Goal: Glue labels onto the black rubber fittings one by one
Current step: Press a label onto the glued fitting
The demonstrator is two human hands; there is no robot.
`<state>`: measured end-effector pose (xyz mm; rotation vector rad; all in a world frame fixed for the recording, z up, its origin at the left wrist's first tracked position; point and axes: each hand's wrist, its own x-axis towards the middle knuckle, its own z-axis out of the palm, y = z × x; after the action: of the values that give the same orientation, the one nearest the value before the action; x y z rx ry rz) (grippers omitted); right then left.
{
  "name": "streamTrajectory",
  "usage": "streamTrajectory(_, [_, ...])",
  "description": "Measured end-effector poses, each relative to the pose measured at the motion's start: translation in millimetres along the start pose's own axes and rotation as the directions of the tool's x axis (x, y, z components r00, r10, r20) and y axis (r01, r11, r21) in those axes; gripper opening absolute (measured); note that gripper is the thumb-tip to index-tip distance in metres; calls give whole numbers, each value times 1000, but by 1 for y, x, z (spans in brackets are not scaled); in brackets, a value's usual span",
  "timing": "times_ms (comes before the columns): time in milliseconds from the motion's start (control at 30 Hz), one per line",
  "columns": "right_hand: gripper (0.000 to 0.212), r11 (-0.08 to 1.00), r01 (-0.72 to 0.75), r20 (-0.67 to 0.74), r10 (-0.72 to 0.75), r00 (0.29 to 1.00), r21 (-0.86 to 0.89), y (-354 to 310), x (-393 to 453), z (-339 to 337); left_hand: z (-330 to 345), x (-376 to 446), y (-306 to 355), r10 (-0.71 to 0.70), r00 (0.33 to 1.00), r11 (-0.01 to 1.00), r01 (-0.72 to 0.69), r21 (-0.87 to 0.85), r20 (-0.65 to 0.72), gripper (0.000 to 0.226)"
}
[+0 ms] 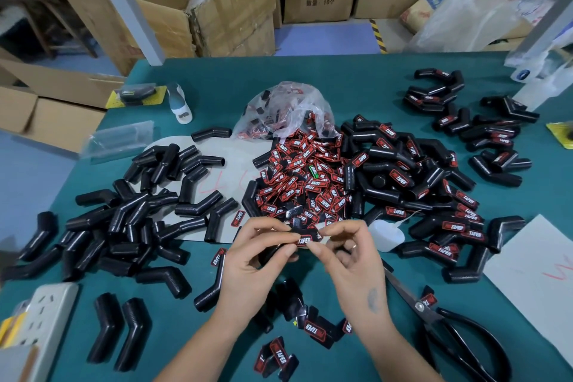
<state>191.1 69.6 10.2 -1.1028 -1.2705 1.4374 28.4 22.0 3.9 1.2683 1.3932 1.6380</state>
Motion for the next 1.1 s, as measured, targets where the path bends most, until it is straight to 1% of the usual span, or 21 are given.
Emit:
streamTrajectory(67, [27,996,63,-29,-65,997,-58,2,-2,-1,-1,1,1,-18,1000,1000,18,-12,0,15])
streamTrajectory(167, [24,982,113,25,-111,994,-149,4,-2,-1,0,1,1,-39,999,999,40,-26,17,16])
streamTrajectory(233, [20,973,157,64,-148,987,-171,3,-2,-2,0,0,1,-56,998,998,57,-37,33,16])
streamTrajectory(333, [16,958,219,62,-211,975,-187,1,-2,-3,0,-1,1,-66,997,996,69,-49,44,16])
streamTrajectory(633, [17,958,232,25,-231,973,-167,0,-1,-2,1,-4,1,-58,998,998,59,-37,17,18])
streamTrajectory(900, [19,947,268,61,-262,963,-178,2,0,-4,1,-5,-1,-40,999,999,40,-26,-4,17])
streamTrajectory(1100, [14,966,203,43,-198,979,-161,2,0,-4,0,-5,-1,-21,1000,1000,21,2,-7,17])
